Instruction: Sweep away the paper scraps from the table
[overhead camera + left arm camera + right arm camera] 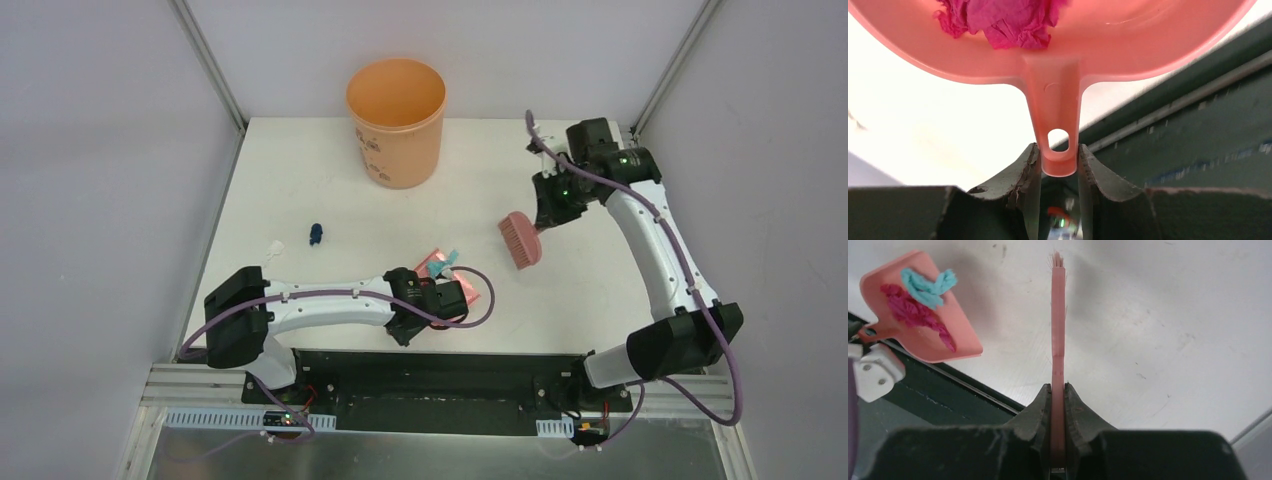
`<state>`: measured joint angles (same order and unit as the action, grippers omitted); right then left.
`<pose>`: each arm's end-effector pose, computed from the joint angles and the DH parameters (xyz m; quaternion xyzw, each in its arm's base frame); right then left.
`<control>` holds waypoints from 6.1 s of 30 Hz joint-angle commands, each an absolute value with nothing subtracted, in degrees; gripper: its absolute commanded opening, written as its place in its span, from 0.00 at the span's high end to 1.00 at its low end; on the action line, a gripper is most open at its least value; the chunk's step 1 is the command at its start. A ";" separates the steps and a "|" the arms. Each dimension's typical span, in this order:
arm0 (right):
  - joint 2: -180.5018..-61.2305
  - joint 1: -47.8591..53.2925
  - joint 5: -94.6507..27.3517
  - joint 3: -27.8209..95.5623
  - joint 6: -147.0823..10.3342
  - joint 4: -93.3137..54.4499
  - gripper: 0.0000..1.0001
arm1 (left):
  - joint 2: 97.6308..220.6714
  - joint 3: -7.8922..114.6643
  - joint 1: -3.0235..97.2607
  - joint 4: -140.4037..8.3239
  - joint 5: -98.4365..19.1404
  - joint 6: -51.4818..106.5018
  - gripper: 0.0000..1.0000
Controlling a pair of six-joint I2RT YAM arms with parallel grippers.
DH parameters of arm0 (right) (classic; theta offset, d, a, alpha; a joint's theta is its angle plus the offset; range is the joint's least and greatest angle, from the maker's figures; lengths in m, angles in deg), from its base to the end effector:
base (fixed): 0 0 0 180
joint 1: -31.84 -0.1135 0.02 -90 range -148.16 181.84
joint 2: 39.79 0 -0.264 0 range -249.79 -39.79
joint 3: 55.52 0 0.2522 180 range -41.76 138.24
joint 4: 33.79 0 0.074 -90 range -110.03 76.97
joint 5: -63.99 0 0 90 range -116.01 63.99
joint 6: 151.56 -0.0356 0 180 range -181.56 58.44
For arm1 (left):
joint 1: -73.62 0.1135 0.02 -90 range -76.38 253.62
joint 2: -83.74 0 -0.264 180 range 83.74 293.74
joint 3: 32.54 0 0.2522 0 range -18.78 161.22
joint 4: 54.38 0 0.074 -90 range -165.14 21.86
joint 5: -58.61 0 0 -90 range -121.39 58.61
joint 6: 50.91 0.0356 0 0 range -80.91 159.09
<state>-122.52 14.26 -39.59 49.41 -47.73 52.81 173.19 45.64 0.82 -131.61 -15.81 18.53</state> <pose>0.2520 0.0886 0.3727 -0.2873 0.9251 0.1224 0.2161 0.0883 -0.2528 0.2199 0.4346 0.8903 0.0835 0.1075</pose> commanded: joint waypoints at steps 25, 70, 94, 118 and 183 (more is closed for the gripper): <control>-114.77 28.41 -69.48 21.72 -57.22 29.39 1.00 | 166.64 39.17 7.77 -113.62 -5.27 20.54 1.00; -114.14 31.76 -81.05 12.56 -52.76 25.38 1.00 | 184.13 100.90 34.51 -132.80 -25.73 32.65 1.00; -114.14 34.16 -80.44 12.47 -52.21 25.56 1.00 | 195.47 93.56 53.67 -85.29 -72.32 -2.39 1.00; -113.57 35.40 -80.82 12.33 -52.22 25.55 1.00 | 204.13 71.40 59.56 -11.37 -78.56 -62.56 1.00; -114.24 29.11 -80.00 13.14 -54.94 21.82 1.00 | 140.33 45.68 59.03 -124.58 -36.23 27.51 1.00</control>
<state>-115.18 33.84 -78.91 11.97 -53.26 25.31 146.27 49.05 59.33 -121.77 -48.45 23.10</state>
